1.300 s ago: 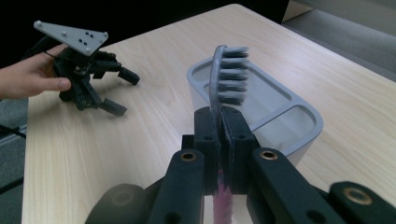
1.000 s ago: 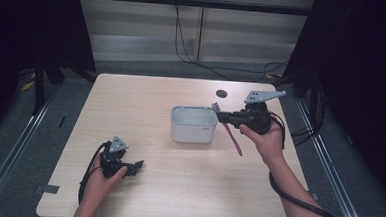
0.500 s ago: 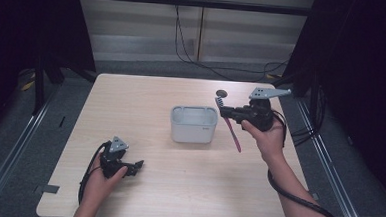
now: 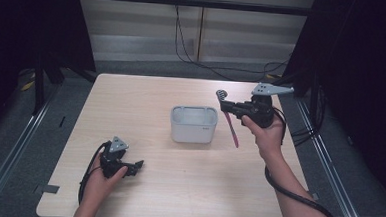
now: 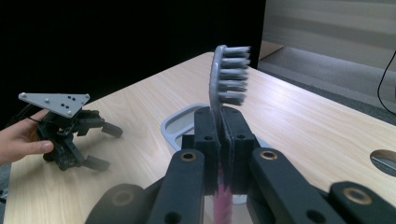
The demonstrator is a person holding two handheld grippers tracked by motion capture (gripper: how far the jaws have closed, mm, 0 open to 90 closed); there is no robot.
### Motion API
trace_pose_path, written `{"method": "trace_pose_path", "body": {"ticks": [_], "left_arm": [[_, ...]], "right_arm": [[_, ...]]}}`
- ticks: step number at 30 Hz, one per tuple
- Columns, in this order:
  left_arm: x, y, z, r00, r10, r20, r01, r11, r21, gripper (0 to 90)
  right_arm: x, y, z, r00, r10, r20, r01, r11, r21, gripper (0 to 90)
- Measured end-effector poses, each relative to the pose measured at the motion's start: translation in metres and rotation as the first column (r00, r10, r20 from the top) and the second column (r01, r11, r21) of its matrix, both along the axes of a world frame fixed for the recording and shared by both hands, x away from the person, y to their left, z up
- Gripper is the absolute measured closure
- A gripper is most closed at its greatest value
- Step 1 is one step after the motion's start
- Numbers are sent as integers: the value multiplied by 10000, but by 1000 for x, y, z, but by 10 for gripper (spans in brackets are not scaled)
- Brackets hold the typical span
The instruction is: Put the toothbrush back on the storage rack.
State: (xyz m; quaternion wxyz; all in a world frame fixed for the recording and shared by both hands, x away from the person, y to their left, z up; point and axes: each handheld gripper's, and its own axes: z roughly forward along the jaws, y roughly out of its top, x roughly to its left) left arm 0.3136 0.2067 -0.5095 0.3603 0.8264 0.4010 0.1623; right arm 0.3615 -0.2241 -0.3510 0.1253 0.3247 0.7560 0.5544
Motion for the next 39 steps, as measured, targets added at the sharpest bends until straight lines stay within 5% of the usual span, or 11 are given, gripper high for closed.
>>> {"method": "trace_pose_path", "body": {"ticks": [39], "left_arm": [[0, 0, 0, 10000, -1, 1, 1, 10000, -3, 134]], "right_arm": [[17, 11, 19, 9941, -609, 896, 551, 9963, 656, 861]]}}
